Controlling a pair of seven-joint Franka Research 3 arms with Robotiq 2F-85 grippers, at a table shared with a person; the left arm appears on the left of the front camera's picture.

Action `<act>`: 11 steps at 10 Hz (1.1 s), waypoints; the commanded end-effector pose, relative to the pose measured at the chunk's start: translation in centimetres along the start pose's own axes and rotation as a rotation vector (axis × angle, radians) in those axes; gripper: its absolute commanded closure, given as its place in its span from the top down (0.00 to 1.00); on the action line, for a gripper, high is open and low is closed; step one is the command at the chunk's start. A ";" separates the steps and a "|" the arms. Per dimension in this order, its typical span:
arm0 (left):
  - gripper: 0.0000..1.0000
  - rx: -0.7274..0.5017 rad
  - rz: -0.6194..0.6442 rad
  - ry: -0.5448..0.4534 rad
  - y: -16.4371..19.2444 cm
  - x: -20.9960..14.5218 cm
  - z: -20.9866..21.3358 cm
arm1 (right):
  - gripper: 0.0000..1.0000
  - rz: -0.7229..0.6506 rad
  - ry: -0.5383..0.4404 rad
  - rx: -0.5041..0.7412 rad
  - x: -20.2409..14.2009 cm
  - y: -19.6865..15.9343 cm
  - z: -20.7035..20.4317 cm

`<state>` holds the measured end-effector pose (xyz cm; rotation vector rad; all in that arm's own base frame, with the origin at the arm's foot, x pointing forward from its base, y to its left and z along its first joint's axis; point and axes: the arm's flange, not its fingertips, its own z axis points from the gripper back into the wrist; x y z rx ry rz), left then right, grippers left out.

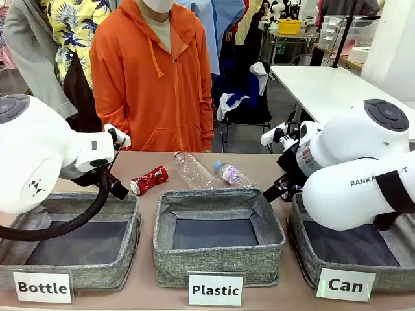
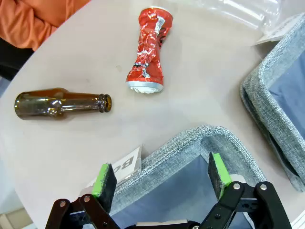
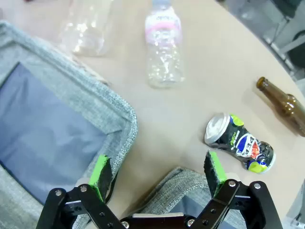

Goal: Sort the can waste into the basket.
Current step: Pick up the can waste from the table and place it in the right Fabric basket.

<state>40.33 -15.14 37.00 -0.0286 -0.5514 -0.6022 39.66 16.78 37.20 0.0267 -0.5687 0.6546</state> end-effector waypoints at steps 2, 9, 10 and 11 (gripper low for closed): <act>1.00 0.000 0.000 0.000 0.0 0.0 0.0 | 1.00 0.000 0.000 0.000 0.0 0.0 0.0; 1.00 0.000 0.000 0.000 0.0 0.0 0.0 | 1.00 0.000 0.000 0.000 0.0 0.0 0.0; 1.00 0.000 0.000 0.000 0.0 0.0 0.0 | 1.00 0.000 0.000 0.000 0.0 0.0 0.0; 1.00 0.000 0.000 0.000 0.0 0.0 0.0 | 1.00 0.000 0.000 0.000 0.0 0.0 0.0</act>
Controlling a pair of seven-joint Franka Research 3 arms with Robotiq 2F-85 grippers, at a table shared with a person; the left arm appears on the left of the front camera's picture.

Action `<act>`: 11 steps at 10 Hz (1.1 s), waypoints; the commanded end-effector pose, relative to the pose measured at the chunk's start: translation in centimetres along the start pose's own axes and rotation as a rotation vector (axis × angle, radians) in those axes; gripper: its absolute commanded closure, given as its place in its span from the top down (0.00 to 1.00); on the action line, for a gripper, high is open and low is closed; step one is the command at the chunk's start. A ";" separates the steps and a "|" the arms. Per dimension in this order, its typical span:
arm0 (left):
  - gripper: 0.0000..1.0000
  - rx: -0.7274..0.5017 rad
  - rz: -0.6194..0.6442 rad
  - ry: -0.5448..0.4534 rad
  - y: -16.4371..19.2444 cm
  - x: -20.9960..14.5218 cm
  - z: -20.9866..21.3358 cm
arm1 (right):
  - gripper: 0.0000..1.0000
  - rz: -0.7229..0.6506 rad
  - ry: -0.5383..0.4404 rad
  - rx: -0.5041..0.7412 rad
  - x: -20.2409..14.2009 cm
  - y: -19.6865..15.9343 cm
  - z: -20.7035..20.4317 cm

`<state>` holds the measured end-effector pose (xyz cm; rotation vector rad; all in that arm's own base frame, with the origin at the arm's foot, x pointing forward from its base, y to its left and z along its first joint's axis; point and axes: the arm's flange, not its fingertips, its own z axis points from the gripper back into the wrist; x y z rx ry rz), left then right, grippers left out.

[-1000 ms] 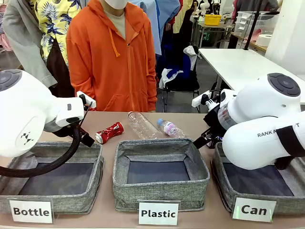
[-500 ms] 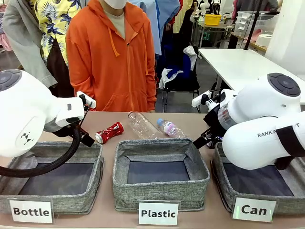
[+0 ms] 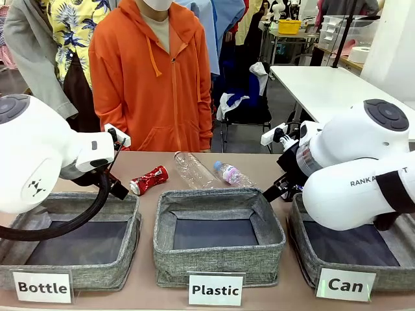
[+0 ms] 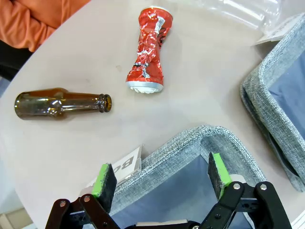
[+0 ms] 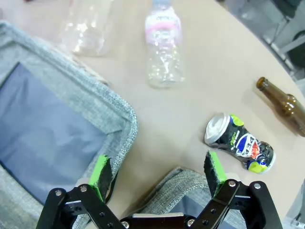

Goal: Sort the can waste into the basket.
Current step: Pick up the can waste from the table and place it in the right Fabric basket.

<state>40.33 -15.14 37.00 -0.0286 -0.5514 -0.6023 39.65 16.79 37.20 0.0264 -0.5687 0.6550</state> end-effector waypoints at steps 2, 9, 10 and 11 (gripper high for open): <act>1.00 0.000 0.000 0.000 0.0 0.0 0.0 | 1.00 0.000 0.000 0.000 0.0 0.0 0.0; 1.00 -0.226 -0.016 -0.209 -1.5 0.5 14.8 | 1.00 0.011 -0.088 0.140 3.3 -0.8 15.3; 1.00 -0.254 0.048 -0.298 -0.8 -0.8 17.0 | 1.00 -0.089 -0.108 0.233 2.4 -1.9 17.3; 1.00 -0.368 0.083 -0.373 0.7 -2.9 19.4 | 1.00 -0.214 -0.121 0.309 1.2 -3.5 19.2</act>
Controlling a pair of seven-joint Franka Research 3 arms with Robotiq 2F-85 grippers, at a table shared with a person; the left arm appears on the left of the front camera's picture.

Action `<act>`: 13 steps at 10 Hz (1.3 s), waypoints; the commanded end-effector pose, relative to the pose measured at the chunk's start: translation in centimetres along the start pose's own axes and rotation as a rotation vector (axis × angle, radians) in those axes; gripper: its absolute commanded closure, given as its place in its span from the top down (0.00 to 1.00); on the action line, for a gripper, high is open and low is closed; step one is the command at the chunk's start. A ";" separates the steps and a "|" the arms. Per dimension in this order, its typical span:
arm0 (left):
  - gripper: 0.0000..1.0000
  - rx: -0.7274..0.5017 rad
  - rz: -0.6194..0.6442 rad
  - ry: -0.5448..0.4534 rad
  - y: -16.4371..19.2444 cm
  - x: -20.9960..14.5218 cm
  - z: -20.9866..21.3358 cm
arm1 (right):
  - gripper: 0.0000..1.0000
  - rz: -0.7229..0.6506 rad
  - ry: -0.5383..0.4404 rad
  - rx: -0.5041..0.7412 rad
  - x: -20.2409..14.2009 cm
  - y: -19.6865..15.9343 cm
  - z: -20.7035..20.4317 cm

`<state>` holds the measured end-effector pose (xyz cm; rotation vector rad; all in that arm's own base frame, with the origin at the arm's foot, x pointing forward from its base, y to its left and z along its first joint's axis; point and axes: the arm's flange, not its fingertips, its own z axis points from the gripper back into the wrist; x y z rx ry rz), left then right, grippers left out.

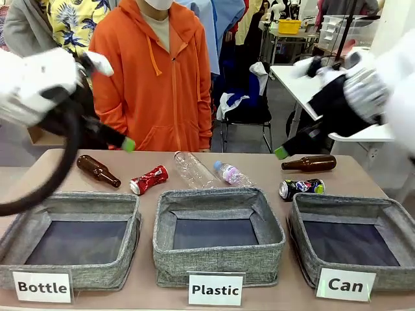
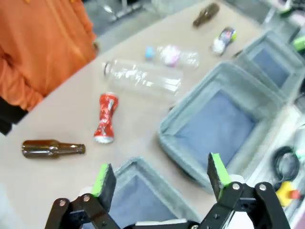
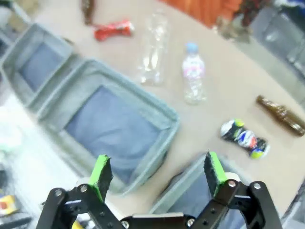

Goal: Sort the can waste into the basket.
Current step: Pick up the can waste from the table and place it in the right Fabric basket.

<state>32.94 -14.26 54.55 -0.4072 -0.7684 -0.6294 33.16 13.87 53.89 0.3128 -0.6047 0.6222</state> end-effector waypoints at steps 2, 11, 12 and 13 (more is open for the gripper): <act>1.00 -0.250 0.082 -0.154 5.7 -9.4 8.9 | 1.00 -0.450 -0.124 0.209 -3.7 -6.8 7.2; 1.00 -0.301 0.593 -0.517 14.5 -21.5 10.5 | 1.00 -1.059 -0.527 0.560 -17.9 -22.6 13.1; 1.00 -0.351 0.619 -0.514 24.1 -20.1 15.4 | 1.00 -1.059 -0.527 0.560 -17.9 -22.6 13.1; 1.00 -0.351 0.619 -0.514 24.1 -20.1 15.4 | 1.00 -1.059 -0.527 0.560 -17.9 -22.6 13.1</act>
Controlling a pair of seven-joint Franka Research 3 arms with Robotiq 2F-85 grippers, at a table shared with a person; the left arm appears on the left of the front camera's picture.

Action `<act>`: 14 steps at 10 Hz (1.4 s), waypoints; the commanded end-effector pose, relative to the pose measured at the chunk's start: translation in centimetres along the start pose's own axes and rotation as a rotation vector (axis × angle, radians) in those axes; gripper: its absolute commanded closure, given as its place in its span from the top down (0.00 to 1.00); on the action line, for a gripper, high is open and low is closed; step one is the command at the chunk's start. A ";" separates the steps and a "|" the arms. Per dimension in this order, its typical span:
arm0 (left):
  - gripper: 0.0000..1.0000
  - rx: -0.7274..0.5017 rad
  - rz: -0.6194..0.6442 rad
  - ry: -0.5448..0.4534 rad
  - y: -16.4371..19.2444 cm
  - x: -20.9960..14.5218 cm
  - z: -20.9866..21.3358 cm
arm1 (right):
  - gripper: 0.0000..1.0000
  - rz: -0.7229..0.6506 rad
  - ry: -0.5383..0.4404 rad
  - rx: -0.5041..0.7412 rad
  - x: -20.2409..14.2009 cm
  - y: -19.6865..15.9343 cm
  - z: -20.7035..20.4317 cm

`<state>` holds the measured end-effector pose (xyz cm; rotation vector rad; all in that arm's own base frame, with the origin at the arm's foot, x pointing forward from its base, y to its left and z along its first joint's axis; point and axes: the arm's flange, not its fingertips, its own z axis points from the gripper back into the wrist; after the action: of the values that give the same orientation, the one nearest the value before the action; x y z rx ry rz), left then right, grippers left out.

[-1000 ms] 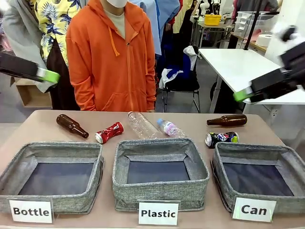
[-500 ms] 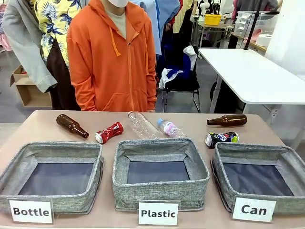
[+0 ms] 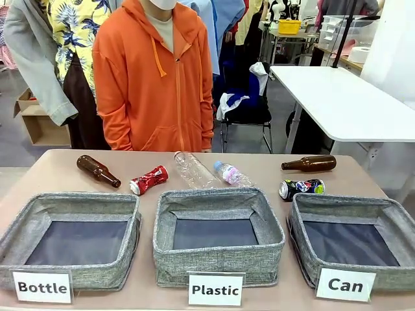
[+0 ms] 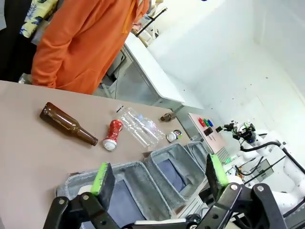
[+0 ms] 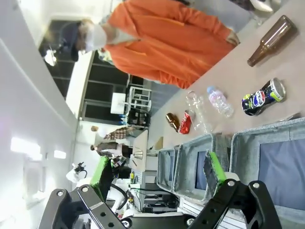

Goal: Sort the can waste into the basket.
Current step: Pick up the can waste from the table and place it in the right Fabric basket.

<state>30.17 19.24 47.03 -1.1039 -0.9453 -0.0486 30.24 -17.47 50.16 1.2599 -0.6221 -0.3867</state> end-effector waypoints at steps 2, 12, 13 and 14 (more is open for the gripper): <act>1.00 -0.010 -0.012 -0.004 0.2 -0.1 0.6 | 1.00 0.039 -0.007 0.002 0.0 0.8 0.4; 1.00 0.268 -0.479 0.722 -4.3 2.7 -27.2 | 1.00 0.039 -0.007 0.002 0.0 0.8 0.4; 1.00 0.243 -0.574 0.711 -4.8 2.0 -29.0 | 1.00 0.039 -0.007 0.002 0.0 0.8 0.4; 1.00 0.372 -0.522 0.499 -5.2 2.4 -29.2 | 1.00 0.039 -0.007 0.002 0.0 0.8 0.4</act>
<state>48.39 -5.65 48.89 -0.4896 -0.5759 -0.6344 29.64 -17.40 50.94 1.2349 -0.6213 -0.3817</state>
